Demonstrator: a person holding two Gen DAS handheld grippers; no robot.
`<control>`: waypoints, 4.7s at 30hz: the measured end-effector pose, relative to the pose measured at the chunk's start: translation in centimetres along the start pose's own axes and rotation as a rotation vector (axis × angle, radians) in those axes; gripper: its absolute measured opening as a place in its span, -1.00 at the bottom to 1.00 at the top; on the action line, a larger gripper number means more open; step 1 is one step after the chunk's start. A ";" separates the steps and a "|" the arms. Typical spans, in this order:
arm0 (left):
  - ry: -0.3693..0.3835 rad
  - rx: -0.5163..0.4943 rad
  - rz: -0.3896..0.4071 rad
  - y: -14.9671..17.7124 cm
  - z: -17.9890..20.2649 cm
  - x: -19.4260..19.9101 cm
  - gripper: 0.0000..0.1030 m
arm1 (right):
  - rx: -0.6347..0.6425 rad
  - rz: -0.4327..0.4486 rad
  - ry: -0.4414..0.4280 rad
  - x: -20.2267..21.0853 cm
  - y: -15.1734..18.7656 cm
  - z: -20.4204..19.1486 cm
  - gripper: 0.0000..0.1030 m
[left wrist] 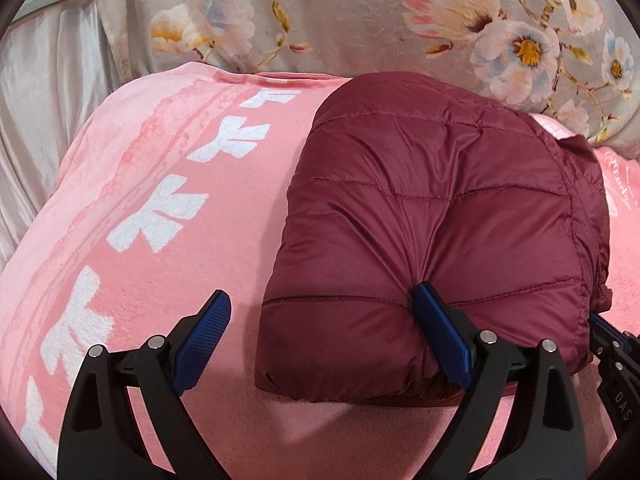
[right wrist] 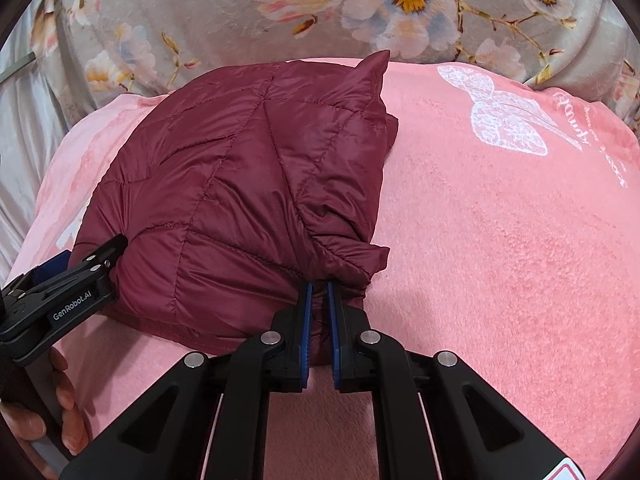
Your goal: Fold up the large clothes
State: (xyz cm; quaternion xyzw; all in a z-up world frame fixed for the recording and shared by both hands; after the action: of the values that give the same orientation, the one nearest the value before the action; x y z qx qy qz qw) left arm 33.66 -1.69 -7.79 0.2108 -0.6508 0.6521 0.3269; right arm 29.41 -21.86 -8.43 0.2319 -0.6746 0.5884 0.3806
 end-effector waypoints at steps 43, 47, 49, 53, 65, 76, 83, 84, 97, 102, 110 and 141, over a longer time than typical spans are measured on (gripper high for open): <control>-0.035 -0.010 0.010 11.6 2.6 12.5 0.91 | 0.024 0.086 0.115 11.9 11.2 0.7 0.67; -0.045 -0.015 0.000 11.7 2.6 12.3 0.91 | 0.028 0.079 0.117 11.7 11.2 0.9 0.67; -0.047 -0.016 0.000 11.7 2.6 12.3 0.90 | 0.029 0.081 0.119 11.7 11.3 0.9 0.68; -0.047 -0.017 -0.004 11.7 2.6 12.2 0.90 | 0.027 0.078 0.124 11.7 11.3 0.8 0.67; -0.048 -0.018 -0.002 11.7 2.7 12.2 0.90 | 0.025 0.083 0.133 11.8 11.3 1.0 0.67; -0.049 -0.020 -0.002 11.6 2.6 12.2 0.90 | 0.022 0.084 0.138 11.8 11.3 0.9 0.67; -0.053 -0.033 -0.001 11.5 2.6 12.3 0.90 | 0.006 0.080 0.142 12.0 11.3 1.2 0.67; -0.054 -0.034 -0.001 11.5 2.5 12.2 0.90 | 0.005 0.082 0.141 12.0 11.3 1.2 0.67; -0.057 -0.031 0.009 11.4 2.4 12.4 0.90 | 0.015 0.107 0.149 12.3 11.0 0.8 0.68; -0.057 -0.031 0.014 11.4 2.4 12.5 0.90 | 0.014 0.114 0.150 12.5 11.0 0.6 0.68; -0.058 -0.030 0.020 11.4 2.3 12.6 0.90 | 0.014 0.118 0.152 12.5 10.9 0.4 0.68; -0.064 -0.031 0.022 11.4 2.4 12.8 0.88 | 0.011 0.118 0.155 12.6 11.1 0.3 0.68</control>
State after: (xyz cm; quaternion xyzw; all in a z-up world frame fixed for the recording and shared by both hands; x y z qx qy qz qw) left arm 16.45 -1.42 -6.77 0.2190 -0.6730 0.6386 0.3019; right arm 13.32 -18.23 -5.40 0.1477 -0.6524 0.6296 0.3951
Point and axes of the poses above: each gripper's, at about its wrist camera, not at the fingertips, and x roughly against the way its jaws point, z to its right, y to its underside, the point moved 8 cm from there along -x, roughly the way its jaws point, and after that the axes turned 9 degrees about y, right-handed, at the moved point
